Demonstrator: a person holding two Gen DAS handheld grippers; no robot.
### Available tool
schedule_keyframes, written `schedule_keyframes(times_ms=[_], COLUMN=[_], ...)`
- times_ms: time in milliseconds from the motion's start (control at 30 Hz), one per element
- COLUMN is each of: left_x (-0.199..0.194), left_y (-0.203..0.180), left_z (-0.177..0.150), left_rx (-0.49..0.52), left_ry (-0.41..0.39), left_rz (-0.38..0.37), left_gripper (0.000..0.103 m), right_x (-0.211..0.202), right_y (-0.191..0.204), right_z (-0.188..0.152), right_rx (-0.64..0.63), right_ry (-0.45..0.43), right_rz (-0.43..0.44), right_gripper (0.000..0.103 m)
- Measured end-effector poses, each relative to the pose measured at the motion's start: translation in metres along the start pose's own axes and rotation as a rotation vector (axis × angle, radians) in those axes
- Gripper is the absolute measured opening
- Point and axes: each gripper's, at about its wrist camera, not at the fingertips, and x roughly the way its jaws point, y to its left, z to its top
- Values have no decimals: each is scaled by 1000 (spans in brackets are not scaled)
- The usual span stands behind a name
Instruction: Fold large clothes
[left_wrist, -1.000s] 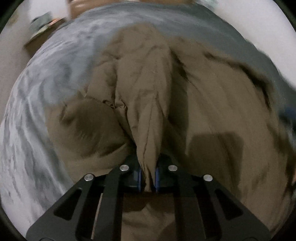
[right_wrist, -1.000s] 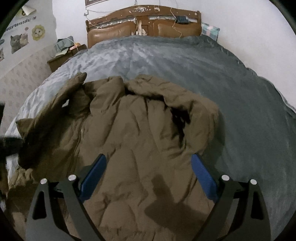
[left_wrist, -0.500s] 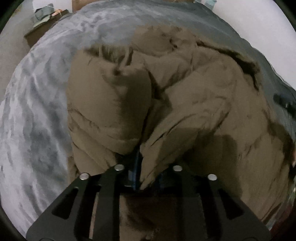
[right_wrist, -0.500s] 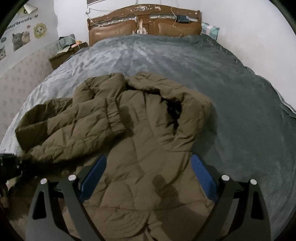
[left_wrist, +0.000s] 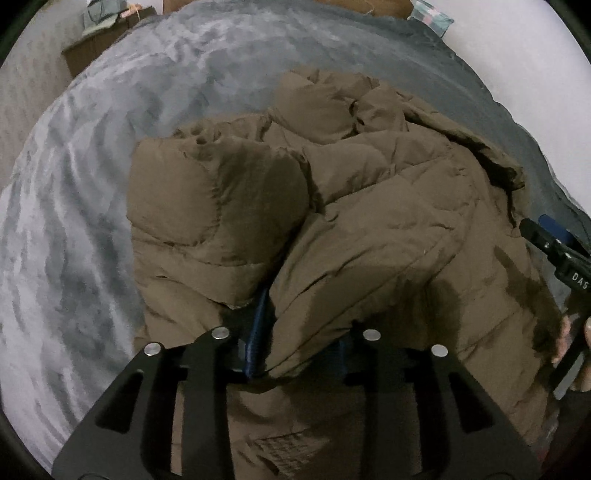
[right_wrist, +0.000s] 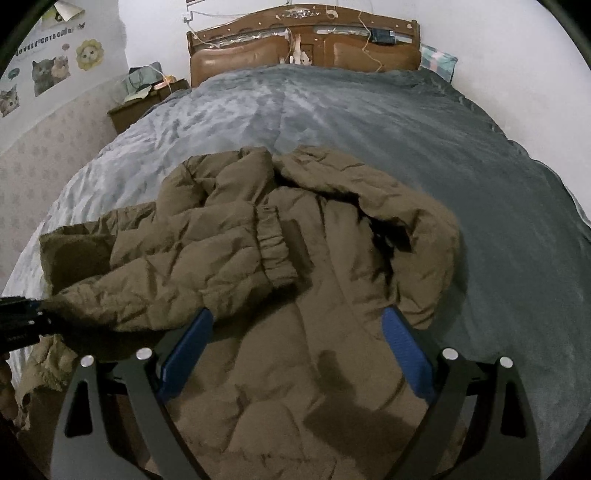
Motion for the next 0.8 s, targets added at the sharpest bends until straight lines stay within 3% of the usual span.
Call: schedule_keyframes(times_ms=[200, 300, 333, 367, 433, 500, 667, 800], left_x=[-5, -10, -9, -5, -1, -10, -43, -59], left_y=[-11, -16, -20, -23, -28, -31, -22, 9], left_z=[-21, -34, -39, -42, -47, -51, -45, -27], left_rx=[10, 30, 47, 63, 81, 98, 79, 42], left_ry=[-35, -46, -32, -4, 6, -54, -138, -170], left_rz=[-27, 1, 11, -6, -29, 36, 63, 108], left_gripper=[33, 35, 43, 75, 100, 99, 100, 100], right_x=[3, 5, 5, 5, 4, 1, 3, 20], right_y=[-2, -4, -5, -6, -8, -9, -10, -3], right_z=[-9, -12, -12, -12, -14, -16, -13, -2], right_rx=[-2, -7, -5, 3, 15, 12, 19, 6], right_ry=[21, 27, 30, 32, 33, 29, 27, 26], right_rz=[-5, -10, -10, -7, -1, -3, 3, 22], right_gripper=[93, 93, 93, 93, 93, 93, 93, 93])
